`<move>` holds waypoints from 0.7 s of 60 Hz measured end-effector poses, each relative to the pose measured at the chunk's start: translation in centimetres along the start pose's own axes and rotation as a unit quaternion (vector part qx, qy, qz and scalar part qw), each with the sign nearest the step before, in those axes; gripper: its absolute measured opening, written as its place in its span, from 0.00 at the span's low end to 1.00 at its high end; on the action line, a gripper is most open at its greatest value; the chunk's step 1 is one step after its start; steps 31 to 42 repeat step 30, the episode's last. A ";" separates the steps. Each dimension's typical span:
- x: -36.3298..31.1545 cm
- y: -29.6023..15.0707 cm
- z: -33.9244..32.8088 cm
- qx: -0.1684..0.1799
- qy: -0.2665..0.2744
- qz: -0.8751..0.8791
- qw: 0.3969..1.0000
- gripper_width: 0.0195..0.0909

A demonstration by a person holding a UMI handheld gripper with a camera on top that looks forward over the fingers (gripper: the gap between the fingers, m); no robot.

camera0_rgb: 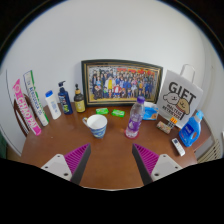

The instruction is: Pour water

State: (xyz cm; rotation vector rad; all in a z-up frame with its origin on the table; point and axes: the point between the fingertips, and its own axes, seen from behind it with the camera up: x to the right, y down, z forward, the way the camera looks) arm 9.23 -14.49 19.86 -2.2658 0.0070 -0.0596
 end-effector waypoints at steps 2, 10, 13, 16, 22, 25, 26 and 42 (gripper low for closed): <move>-0.9 0.1 -1.3 0.001 -0.001 0.003 1.000 0.92; -3.4 0.7 -4.9 0.005 0.001 -0.003 1.000 0.93; -4.1 0.9 -5.7 0.008 0.002 -0.009 1.000 0.93; -4.8 1.1 -6.3 0.007 -0.001 -0.012 1.000 0.93; -5.8 1.6 -7.0 0.009 -0.002 -0.002 1.000 0.92; -6.2 1.7 -7.0 0.010 -0.006 -0.001 1.000 0.93; -6.4 1.7 -7.1 0.009 -0.008 0.000 1.000 0.93; -6.6 1.8 -7.1 0.009 -0.013 0.004 1.000 0.93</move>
